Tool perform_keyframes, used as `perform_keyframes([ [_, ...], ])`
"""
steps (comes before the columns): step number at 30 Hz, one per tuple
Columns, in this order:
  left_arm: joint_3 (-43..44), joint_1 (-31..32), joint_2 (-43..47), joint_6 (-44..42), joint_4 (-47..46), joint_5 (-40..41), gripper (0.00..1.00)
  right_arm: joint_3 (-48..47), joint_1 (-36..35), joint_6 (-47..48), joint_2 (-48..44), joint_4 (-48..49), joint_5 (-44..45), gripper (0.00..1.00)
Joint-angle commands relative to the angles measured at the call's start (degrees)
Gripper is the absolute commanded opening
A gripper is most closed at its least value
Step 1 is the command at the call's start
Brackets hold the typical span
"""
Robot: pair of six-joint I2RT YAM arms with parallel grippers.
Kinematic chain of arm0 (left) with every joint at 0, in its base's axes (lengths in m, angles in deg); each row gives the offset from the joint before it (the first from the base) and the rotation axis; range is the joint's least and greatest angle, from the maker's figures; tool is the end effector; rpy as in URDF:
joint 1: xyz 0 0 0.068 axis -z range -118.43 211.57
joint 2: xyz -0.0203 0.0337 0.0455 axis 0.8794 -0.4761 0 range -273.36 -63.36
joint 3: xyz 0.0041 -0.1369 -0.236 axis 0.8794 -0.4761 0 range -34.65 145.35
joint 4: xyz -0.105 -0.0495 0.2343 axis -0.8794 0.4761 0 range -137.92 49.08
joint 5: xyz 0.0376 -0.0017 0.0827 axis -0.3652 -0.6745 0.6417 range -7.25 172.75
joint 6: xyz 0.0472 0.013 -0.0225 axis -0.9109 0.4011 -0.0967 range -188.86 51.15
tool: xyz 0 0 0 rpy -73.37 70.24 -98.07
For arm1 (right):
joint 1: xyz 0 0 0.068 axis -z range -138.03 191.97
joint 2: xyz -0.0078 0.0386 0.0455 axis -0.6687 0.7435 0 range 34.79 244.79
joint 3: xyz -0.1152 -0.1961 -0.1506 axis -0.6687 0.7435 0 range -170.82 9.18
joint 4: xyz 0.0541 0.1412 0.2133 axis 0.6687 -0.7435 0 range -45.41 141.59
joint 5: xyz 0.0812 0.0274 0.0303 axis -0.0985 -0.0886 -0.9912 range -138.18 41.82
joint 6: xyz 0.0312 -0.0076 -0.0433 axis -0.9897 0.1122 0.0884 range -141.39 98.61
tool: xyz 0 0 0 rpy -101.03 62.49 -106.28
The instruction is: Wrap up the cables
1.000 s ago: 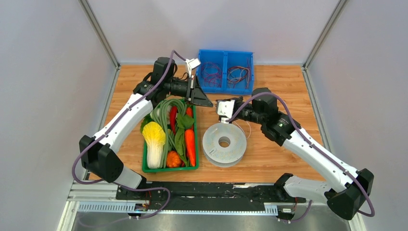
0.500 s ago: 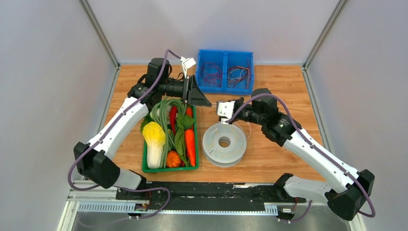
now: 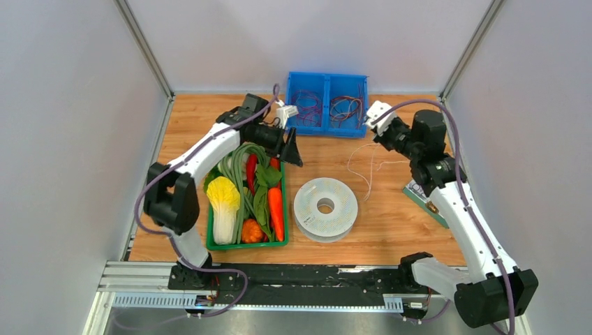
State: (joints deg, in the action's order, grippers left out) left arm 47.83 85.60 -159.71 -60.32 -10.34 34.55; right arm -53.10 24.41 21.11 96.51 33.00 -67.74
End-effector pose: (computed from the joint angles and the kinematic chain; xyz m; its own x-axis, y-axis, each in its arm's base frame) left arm 0.3202 -0.1718 0.2990 -0.8097 0.2528 -0.5297 0.5820 0.4621 -0.6692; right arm 0.2267 0.0842 0.3751 0.1795 -0.6109 -0.7711 -0.6326 0.5286 -0.5660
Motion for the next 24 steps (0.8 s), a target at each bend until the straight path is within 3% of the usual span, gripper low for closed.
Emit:
perform_keyframes([
  [1, 8.65, 3.38, -7.33, -11.33, 8.37, 1.97, 0.72, -2.58, 7.53, -4.88, -0.89, 0.05, -0.31, 0.0],
  [8, 18.14, 6.64, -20.87, -15.82, 14.26, 3.73, 0.73, -3.02, 16.76, -7.17, -0.37, -0.13, -1.63, 0.0],
  [14, 27.11, 8.49, -30.81, -20.3, 23.67, 1.72, 0.74, -1.79, 18.88, -7.08, -1.68, -0.57, -2.24, 0.0],
  [22, 27.92, 10.16, -35.48, -26.99, 29.66, -3.56, 0.75, -1.26, 18.88, -8.66, -2.12, -1.45, -2.42, 0.0],
  [24, 28.09, 10.16, -35.83, -26.47, 29.39, -5.22, 0.56, -1.35, 18.88, -8.92, -2.3, -1.8, -2.42, 0.0],
])
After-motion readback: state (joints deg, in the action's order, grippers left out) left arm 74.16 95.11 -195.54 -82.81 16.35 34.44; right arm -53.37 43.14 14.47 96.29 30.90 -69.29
